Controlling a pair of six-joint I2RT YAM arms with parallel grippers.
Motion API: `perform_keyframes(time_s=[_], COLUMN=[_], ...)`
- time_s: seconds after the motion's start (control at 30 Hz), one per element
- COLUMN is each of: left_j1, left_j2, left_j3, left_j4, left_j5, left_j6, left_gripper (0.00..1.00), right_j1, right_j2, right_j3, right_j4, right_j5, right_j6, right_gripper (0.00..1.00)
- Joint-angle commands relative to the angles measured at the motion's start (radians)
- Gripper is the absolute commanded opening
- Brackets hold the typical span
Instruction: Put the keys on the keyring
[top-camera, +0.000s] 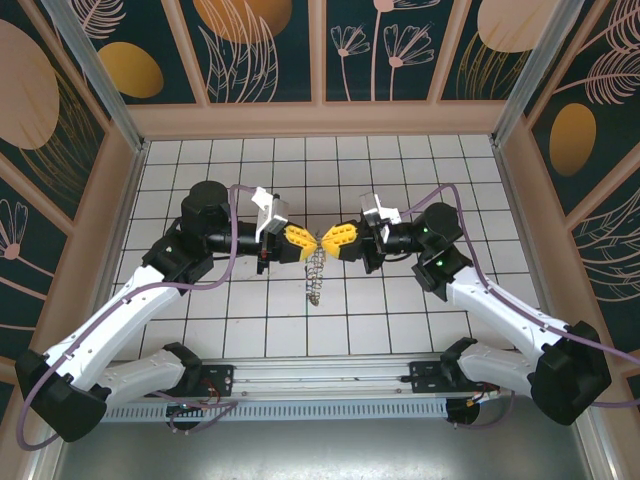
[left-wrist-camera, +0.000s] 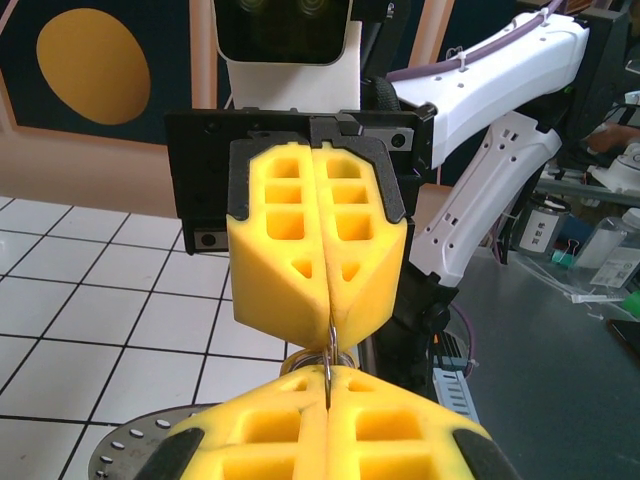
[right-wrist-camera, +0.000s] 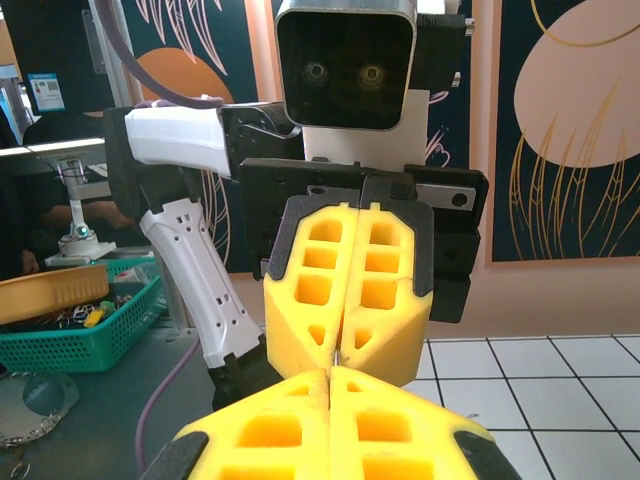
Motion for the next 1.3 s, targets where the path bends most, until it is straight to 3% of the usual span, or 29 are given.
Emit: perform_keyframes(time_s=[0.0,0.63,1.27], left_j1=[-0.009,-0.010,-0.009], left_j2=[0.013,0.015,-0.008], left_j3=[0.037,0.037,0.014], left_j4=[0.028,0.079,0.183], left_j5=[-0.008,0.005,-0.031], left_j6=[0.014,-0.026,-0.099], left_gripper=[0.00,0.00,0.00], right_j1=[0.027,0.044,0.086], right_j2=[0.007,-0.022,-0.098], right_j3=[0.039,0.043,-0.015], right_j4=[-0.025,-0.181,-0.298], right_j5=[0.007,0.034,0.178], right_j6=[-0.033,-0.170,-0.344], right_gripper=[0.00,0.00,0.00])
